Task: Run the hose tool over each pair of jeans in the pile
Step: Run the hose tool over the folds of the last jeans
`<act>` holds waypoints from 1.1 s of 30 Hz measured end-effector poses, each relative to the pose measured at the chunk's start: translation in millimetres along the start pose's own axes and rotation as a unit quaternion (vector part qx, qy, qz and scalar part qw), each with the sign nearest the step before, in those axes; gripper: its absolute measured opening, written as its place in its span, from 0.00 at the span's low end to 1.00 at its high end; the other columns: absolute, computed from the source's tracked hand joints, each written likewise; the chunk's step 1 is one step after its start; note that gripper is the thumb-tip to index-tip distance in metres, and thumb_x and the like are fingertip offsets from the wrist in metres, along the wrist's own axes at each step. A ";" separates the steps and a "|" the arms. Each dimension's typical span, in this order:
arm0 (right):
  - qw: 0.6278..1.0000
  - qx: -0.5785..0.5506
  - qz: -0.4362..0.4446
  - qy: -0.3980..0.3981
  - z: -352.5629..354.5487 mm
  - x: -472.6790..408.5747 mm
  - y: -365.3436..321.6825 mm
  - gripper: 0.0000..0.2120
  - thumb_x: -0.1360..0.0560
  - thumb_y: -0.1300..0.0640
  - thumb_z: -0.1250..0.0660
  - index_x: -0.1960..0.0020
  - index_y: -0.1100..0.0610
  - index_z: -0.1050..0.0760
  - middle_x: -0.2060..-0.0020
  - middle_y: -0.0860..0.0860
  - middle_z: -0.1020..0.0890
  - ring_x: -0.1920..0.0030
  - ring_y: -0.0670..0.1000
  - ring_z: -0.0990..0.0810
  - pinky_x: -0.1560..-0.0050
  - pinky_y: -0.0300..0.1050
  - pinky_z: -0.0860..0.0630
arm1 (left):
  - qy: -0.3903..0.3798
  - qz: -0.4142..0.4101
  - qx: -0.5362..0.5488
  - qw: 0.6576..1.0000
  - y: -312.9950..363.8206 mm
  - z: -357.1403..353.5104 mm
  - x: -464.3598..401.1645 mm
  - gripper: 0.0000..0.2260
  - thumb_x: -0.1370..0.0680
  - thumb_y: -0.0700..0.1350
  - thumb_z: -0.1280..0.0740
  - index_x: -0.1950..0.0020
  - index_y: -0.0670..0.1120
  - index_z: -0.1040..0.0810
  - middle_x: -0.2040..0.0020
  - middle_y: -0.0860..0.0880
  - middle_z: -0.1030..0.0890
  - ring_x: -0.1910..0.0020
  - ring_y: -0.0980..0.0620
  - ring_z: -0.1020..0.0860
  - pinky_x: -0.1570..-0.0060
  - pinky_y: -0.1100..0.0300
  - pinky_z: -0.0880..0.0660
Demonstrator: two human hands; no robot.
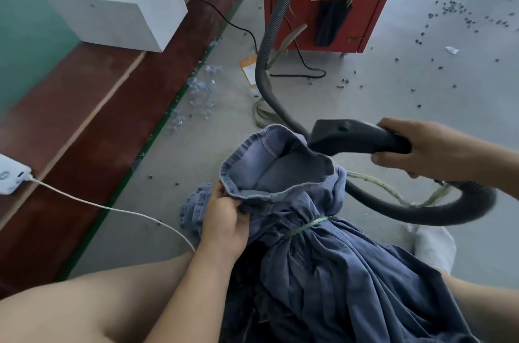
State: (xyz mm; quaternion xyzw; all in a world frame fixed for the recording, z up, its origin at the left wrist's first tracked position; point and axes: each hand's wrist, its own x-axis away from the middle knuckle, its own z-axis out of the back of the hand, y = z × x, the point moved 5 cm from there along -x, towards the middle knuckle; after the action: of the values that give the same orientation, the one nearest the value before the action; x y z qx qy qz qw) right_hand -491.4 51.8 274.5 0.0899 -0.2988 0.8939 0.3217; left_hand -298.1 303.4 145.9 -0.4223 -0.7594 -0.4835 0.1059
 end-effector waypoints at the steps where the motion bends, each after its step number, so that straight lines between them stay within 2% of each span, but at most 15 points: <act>1: 1.000 0.009 -0.008 -0.005 -2.1 0.9 3.7 0.07 0.23 0.46 0.29 0.52 0.43 0.28 0.70 0.37 0.19 0.76 0.45 0.21 0.78 0.33 0.30 | -0.019 0.002 -0.001 1.000 -1.4 -0.8 0.3 0.17 0.19 0.28 0.43 0.38 0.41 0.19 0.43 0.37 0.15 0.46 0.38 0.15 0.55 0.51 0.16; 3: 0.999 0.022 -0.020 -0.015 -6.9 2.1 9.2 0.08 0.24 0.46 0.29 0.51 0.45 0.27 0.71 0.38 0.20 0.77 0.46 0.21 0.77 0.35 0.28 | -0.043 -0.014 -0.056 0.997 -2.8 -1.4 2.5 0.14 0.22 0.31 0.37 0.53 0.43 0.13 0.50 0.42 0.13 0.48 0.38 0.16 0.52 0.49 0.17; 4: 0.999 0.025 -0.023 -0.022 -9.1 2.3 10.7 0.09 0.24 0.46 0.29 0.50 0.46 0.27 0.71 0.39 0.19 0.76 0.48 0.21 0.76 0.37 0.26 | -0.040 -0.074 -0.162 0.983 0.9 1.3 3.9 0.16 0.26 0.28 0.34 0.63 0.46 0.13 0.54 0.47 0.14 0.50 0.41 0.17 0.51 0.48 0.20; 5: 0.999 0.025 -0.024 -0.031 -11.0 2.9 11.2 0.09 0.24 0.46 0.29 0.50 0.46 0.27 0.71 0.41 0.19 0.75 0.50 0.20 0.75 0.39 0.25 | -0.037 -0.171 -0.315 0.933 6.3 2.5 7.9 0.21 0.30 0.25 0.33 0.69 0.49 0.14 0.55 0.52 0.15 0.48 0.44 0.20 0.47 0.48 0.24; 7: 0.998 0.028 -0.014 -0.058 -15.1 5.0 10.6 0.09 0.24 0.47 0.28 0.50 0.46 0.26 0.69 0.43 0.19 0.73 0.50 0.20 0.73 0.40 0.24 | -0.059 -0.313 -0.635 0.704 5.6 -5.3 25.2 0.22 0.32 0.28 0.34 0.69 0.55 0.14 0.46 0.59 0.17 0.40 0.47 0.28 0.38 0.47 0.33; 8: 0.997 0.036 -0.002 -0.073 -17.4 7.0 9.9 0.09 0.24 0.47 0.27 0.49 0.44 0.26 0.68 0.42 0.19 0.72 0.47 0.20 0.72 0.38 0.25 | -0.070 -0.322 -0.731 0.597 -0.7 -2.4 31.2 0.18 0.30 0.35 0.35 0.66 0.58 0.13 0.40 0.60 0.19 0.36 0.47 0.32 0.36 0.46 0.38; 9: 0.995 0.048 0.010 -0.084 -18.9 9.6 9.6 0.09 0.24 0.46 0.27 0.50 0.42 0.27 0.67 0.41 0.19 0.70 0.45 0.20 0.71 0.36 0.26 | -0.065 -0.296 -0.783 0.543 -4.5 3.1 35.4 0.16 0.29 0.43 0.38 0.63 0.59 0.13 0.35 0.61 0.22 0.34 0.48 0.35 0.34 0.44 0.40; 10: 0.994 0.061 0.020 -0.090 -20.1 12.5 10.4 0.10 0.25 0.45 0.27 0.50 0.39 0.28 0.66 0.39 0.19 0.68 0.43 0.20 0.69 0.36 0.26 | -0.049 -0.265 -0.803 0.531 -5.5 7.7 38.3 0.18 0.27 0.49 0.43 0.61 0.60 0.13 0.31 0.62 0.25 0.32 0.49 0.38 0.33 0.44 0.42; 13: 0.993 0.088 0.034 -0.072 -18.0 19.4 14.7 0.14 0.27 0.43 0.26 0.49 0.32 0.30 0.62 0.36 0.20 0.60 0.39 0.21 0.63 0.40 0.27 | -0.024 -0.217 -0.796 0.564 -6.5 6.1 41.3 0.26 0.24 0.62 0.51 0.62 0.56 0.14 0.28 0.60 0.27 0.29 0.51 0.40 0.32 0.46 0.45; 16: 0.994 0.087 0.043 -0.052 -13.1 21.4 14.7 0.15 0.27 0.44 0.26 0.48 0.31 0.31 0.61 0.35 0.20 0.58 0.39 0.22 0.62 0.40 0.28 | -0.031 -0.199 -0.783 0.589 -13.4 2.3 38.8 0.25 0.23 0.70 0.45 0.61 0.54 0.18 0.28 0.58 0.28 0.28 0.51 0.39 0.31 0.47 0.41; 18: 0.993 0.093 0.055 -0.051 -11.9 22.8 9.1 0.15 0.27 0.45 0.28 0.49 0.31 0.31 0.61 0.34 0.20 0.58 0.38 0.22 0.63 0.39 0.29 | -0.031 -0.210 -0.745 0.632 -15.5 0.8 36.6 0.18 0.23 0.67 0.36 0.62 0.54 0.22 0.31 0.55 0.26 0.31 0.48 0.34 0.32 0.47 0.36; 21: 0.987 0.119 0.077 -0.070 -16.5 26.0 -7.3 0.14 0.28 0.45 0.28 0.50 0.32 0.31 0.63 0.36 0.19 0.59 0.38 0.21 0.65 0.34 0.30 | -0.022 -0.260 -0.655 0.709 -8.7 -6.7 36.1 0.12 0.26 0.56 0.25 0.62 0.52 0.24 0.48 0.53 0.23 0.45 0.46 0.27 0.44 0.50 0.29; 23: 0.986 0.119 0.102 -0.063 -19.2 27.2 -20.9 0.13 0.29 0.45 0.28 0.50 0.35 0.30 0.63 0.38 0.19 0.61 0.40 0.21 0.63 0.34 0.27 | -0.010 -0.283 -0.641 0.714 -5.1 -11.6 34.1 0.10 0.29 0.51 0.24 0.62 0.49 0.24 0.55 0.52 0.24 0.52 0.46 0.26 0.51 0.51 0.29; 26: 0.988 0.055 0.140 -0.023 -13.6 30.5 -38.0 0.11 0.30 0.45 0.29 0.49 0.38 0.28 0.62 0.37 0.19 0.61 0.40 0.21 0.62 0.34 0.27 | 0.006 -0.278 -0.683 0.675 -8.6 -16.9 27.0 0.10 0.28 0.45 0.23 0.58 0.43 0.23 0.55 0.46 0.24 0.53 0.43 0.26 0.56 0.50 0.29; 33: 0.997 0.078 0.015 -0.019 -6.4 32.6 -26.8 0.08 0.25 0.43 0.30 0.53 0.38 0.30 0.66 0.39 0.20 0.64 0.40 0.21 0.65 0.40 0.28 | -0.001 -0.244 -0.601 0.761 -15.8 -33.8 25.4 0.13 0.26 0.46 0.24 0.60 0.54 0.28 0.54 0.53 0.26 0.58 0.62 0.28 0.58 0.75 0.32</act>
State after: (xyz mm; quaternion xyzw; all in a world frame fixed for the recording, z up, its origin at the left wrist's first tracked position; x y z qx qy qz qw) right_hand -499.7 89.0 293.6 0.1274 -0.2356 0.9174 0.2943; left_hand -334.0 286.4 167.4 -0.2004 -0.3904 -0.8498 -0.2918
